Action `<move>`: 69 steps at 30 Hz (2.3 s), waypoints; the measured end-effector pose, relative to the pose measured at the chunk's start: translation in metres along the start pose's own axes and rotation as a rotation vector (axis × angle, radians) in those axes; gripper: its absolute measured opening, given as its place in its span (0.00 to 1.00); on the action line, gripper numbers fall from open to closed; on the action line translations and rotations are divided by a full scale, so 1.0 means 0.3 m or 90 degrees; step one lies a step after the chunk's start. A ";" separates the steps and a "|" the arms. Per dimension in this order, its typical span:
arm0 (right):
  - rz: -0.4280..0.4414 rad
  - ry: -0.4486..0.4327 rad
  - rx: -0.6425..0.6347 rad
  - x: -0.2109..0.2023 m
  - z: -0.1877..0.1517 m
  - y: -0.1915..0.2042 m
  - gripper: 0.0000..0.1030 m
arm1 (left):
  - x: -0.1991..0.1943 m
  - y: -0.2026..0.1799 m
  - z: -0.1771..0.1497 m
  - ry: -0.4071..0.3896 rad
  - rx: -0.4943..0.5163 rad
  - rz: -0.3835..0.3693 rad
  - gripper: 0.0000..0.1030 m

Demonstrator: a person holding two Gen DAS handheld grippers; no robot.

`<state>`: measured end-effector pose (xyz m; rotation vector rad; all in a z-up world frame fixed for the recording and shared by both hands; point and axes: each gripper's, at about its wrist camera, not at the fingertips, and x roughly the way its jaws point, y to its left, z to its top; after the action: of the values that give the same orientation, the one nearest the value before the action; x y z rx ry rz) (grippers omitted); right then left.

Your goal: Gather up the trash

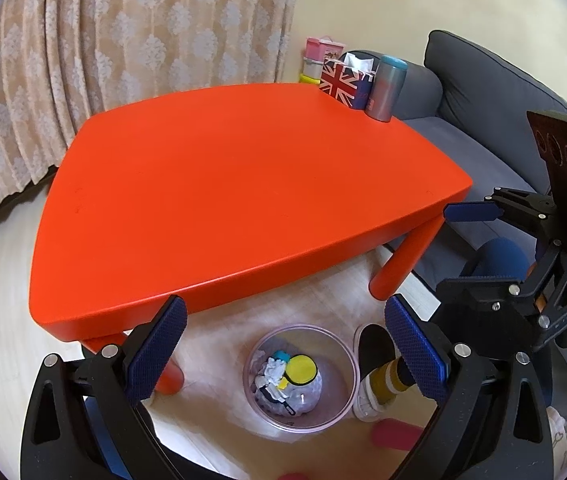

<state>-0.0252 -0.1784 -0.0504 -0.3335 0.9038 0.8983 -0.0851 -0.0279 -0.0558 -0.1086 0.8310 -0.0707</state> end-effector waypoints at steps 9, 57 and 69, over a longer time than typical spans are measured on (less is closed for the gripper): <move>-0.056 -0.041 0.039 -0.060 0.087 -0.082 0.97 | -0.006 0.013 0.067 -0.017 0.004 0.018 0.93; -0.129 -0.131 0.066 -0.178 0.329 -0.224 0.97 | -0.051 0.097 0.390 -0.081 -0.039 0.114 0.94; -0.129 -0.129 0.068 -0.169 0.338 -0.226 0.97 | -0.047 0.098 0.389 -0.083 -0.039 0.116 0.94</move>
<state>0.0674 -0.1857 0.0434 -0.2327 0.7144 0.6799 -0.0078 0.0108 0.0290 -0.0933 0.7103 0.1322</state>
